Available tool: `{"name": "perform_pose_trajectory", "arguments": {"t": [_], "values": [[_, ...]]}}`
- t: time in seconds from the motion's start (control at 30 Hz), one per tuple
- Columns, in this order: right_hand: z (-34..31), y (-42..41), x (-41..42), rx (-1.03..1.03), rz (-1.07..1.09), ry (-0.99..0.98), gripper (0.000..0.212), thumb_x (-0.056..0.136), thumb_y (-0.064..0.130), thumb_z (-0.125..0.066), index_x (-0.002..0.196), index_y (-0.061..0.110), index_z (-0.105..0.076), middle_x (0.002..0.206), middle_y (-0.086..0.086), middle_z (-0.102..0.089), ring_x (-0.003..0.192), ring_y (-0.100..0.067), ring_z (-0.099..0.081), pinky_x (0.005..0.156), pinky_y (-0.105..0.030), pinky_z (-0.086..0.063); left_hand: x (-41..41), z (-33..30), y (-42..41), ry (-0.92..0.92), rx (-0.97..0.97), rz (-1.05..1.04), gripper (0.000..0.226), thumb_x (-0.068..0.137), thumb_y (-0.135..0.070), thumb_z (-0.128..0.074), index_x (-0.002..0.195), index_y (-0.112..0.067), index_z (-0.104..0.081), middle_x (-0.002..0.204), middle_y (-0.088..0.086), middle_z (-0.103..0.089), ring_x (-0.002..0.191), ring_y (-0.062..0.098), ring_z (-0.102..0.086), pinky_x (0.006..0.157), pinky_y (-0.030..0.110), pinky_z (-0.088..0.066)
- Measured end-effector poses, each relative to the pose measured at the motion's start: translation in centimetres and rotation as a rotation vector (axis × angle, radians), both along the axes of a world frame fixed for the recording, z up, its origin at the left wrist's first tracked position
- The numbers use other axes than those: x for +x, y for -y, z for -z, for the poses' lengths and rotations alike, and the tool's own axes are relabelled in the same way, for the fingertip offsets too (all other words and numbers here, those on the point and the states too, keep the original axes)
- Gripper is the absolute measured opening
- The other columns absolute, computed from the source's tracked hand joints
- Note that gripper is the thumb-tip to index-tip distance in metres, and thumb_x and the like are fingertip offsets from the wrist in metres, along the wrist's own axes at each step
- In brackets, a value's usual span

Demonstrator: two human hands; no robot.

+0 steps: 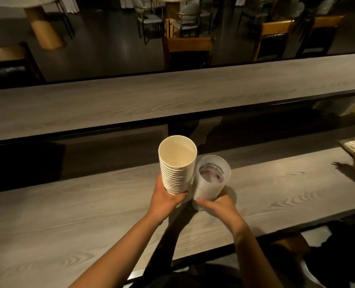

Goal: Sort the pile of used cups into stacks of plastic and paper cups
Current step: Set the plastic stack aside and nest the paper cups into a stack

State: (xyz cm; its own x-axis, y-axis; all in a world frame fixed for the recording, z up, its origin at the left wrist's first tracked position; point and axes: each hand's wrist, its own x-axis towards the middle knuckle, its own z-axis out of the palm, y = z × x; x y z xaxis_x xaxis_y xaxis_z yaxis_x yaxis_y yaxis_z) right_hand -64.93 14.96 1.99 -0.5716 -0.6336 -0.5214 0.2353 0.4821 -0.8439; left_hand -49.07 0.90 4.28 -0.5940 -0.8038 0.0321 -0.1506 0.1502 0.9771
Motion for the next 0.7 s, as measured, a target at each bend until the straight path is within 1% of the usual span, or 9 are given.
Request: {"name": "perform_pose_trajectory", "arguments": {"t": [0.07,0.13,0.2,0.3,0.37,0.5,0.57,0.63,0.7], "values": [[0.7,1.3,-1.4,0.020,-0.032,0.033,0.064,0.049,0.033,-0.101,0.103,0.024,-0.068,0.091,0.007,-0.079,0.092,-0.014,-0.075,0.095,-0.043,-0.058,-1.0,0.1,0.0,-0.014,-0.003,-0.019,0.089,0.065,-0.021,-0.095,0.139,-0.025,-0.046,0.130,-0.007,-0.063,0.120,0.013,-0.062,0.095,0.032,-0.056],[0.9,3.0,-2.7,-0.021,-0.049,0.003,0.074,0.043,0.036,-0.101,0.107,0.029,-0.066,0.092,0.011,-0.078,0.092,-0.013,-0.074,0.083,-0.032,-0.062,-1.4,0.0,0.3,-0.020,-0.004,-0.041,0.089,0.066,-0.024,-0.095,0.140,-0.023,-0.045,0.131,-0.006,-0.063,0.121,0.014,-0.062,0.096,0.031,-0.055],[0.9,5.0,-3.7,-0.078,-0.086,-0.064,0.075,0.051,0.024,-0.099,0.115,0.035,-0.061,0.096,0.015,-0.075,0.095,-0.009,-0.071,0.070,-0.018,-0.059,-1.7,0.0,0.9,-0.008,-0.002,-0.074,0.089,0.067,-0.024,-0.094,0.141,-0.022,-0.044,0.131,-0.005,-0.063,0.120,0.015,-0.062,0.096,0.034,-0.056],[1.0,8.4,-5.2,-0.155,-0.125,-0.105,0.091,0.060,0.004,-0.093,0.134,0.032,-0.049,0.113,0.010,-0.067,0.103,-0.009,-0.065,0.065,-0.012,-0.055,-2.7,-0.2,2.3,0.003,0.007,-0.144,0.085,0.070,-0.023,-0.093,0.140,-0.024,-0.045,0.131,-0.006,-0.063,0.120,0.012,-0.062,0.095,0.032,-0.056],[1.0,10.5,-5.9,-0.181,-0.137,-0.125,0.088,0.060,0.003,-0.093,0.130,0.035,-0.050,0.113,0.010,-0.067,0.105,-0.012,-0.066,0.068,-0.014,-0.056,-3.4,-0.3,3.5,0.004,0.025,-0.193,0.085,0.070,-0.021,-0.092,0.139,-0.026,-0.043,0.131,-0.006,-0.062,0.120,0.012,-0.062,0.095,0.031,-0.055],[1.2,13.8,-7.1,-0.229,-0.162,-0.136,0.090,0.058,0.012,-0.093,0.129,0.046,-0.048,0.117,0.012,-0.065,0.107,-0.010,-0.064,0.084,-0.030,-0.057,-4.8,-0.5,6.2,0.013,0.032,-0.253,0.087,0.068,-0.025,-0.093,0.138,-0.032,-0.040,0.131,-0.009,-0.061,0.120,0.008,-0.061,0.095,0.027,-0.054],[1.4,14.8,-7.5,-0.237,-0.169,-0.110,0.086,0.058,0.016,-0.096,0.119,0.053,-0.048,0.115,0.014,-0.065,0.106,-0.009,-0.064,0.084,-0.030,-0.057,-5.3,-0.3,7.5,0.025,0.028,-0.263,0.088,0.068,-0.026,-0.093,0.138,-0.033,-0.040,0.132,-0.011,-0.060,0.121,0.006,-0.060,0.095,0.025,-0.053],[1.8,15.2,-7.8,-0.224,-0.172,-0.093,0.081,0.059,0.018,-0.097,0.114,0.053,-0.048,0.114,0.013,-0.065,0.106,-0.011,-0.064,0.086,-0.033,-0.057,-5.5,0.0,8.3,0.047,0.040,-0.261,0.090,0.068,-0.025,-0.093,0.139,-0.032,-0.038,0.133,-0.011,-0.059,0.120,0.003,-0.059,0.093,0.020,-0.051],[2.0,15.4,-7.8,-0.205,-0.168,-0.089,0.081,0.058,0.020,-0.097,0.115,0.050,-0.048,0.112,0.016,-0.064,0.101,-0.006,-0.063,0.081,-0.027,-0.056,-5.4,0.6,8.8,0.059,0.055,-0.252,0.091,0.068,-0.024,-0.093,0.140,-0.033,-0.037,0.133,-0.011,-0.058,0.120,0.001,-0.058,0.089,0.014,-0.050]]}}
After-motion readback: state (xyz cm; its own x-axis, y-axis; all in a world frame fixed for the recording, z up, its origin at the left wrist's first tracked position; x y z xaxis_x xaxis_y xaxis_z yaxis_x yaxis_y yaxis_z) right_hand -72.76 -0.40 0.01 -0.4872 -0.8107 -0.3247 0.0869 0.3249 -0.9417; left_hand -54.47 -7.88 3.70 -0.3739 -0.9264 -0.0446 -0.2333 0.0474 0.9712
